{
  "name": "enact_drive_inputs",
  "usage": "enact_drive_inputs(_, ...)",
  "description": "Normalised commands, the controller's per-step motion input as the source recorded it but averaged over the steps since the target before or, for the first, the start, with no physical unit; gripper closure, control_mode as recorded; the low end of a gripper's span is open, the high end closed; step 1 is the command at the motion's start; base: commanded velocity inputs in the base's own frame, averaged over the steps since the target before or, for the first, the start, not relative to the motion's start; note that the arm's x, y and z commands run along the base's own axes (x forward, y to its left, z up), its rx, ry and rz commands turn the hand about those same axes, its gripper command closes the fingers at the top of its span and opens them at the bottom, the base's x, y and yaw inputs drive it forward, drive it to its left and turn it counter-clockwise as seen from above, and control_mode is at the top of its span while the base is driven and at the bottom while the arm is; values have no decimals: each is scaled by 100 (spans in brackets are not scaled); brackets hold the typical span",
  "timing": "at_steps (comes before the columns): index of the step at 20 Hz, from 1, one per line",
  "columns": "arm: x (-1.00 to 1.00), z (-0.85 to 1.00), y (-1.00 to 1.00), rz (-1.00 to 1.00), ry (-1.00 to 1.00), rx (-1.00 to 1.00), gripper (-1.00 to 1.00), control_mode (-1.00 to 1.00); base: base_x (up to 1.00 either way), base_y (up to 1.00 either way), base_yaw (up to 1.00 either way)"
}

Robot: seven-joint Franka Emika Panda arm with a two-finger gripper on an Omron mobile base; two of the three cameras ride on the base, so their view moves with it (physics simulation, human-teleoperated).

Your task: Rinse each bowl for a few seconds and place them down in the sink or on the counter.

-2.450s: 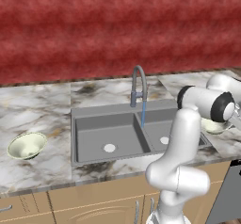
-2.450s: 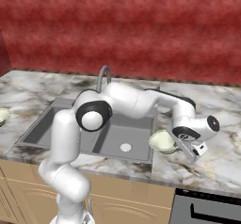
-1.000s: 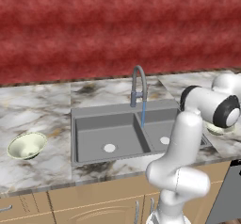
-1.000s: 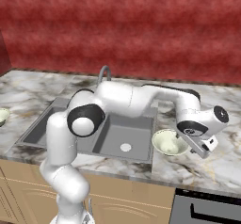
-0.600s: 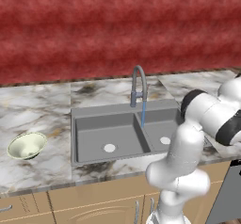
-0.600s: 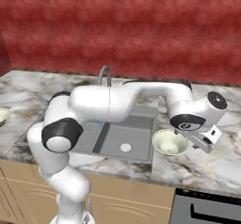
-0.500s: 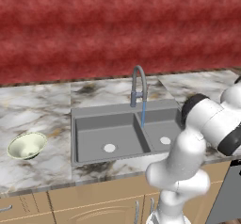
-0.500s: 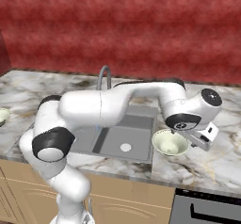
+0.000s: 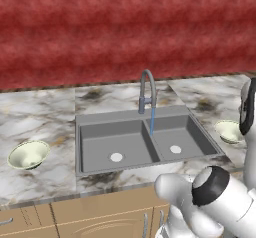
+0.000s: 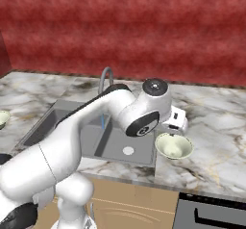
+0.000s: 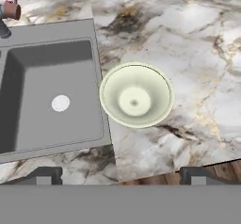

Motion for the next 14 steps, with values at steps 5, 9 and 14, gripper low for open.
enact_drive_inputs(5,0,69,100,24,1,-23,-100,-100,0,0,0)
enact_drive_inputs(9,12,69,99,27,17,-11,-100,-100,0,0,0)
enact_drive_inputs(14,27,63,97,27,15,-11,-100,-100,0,0,0)
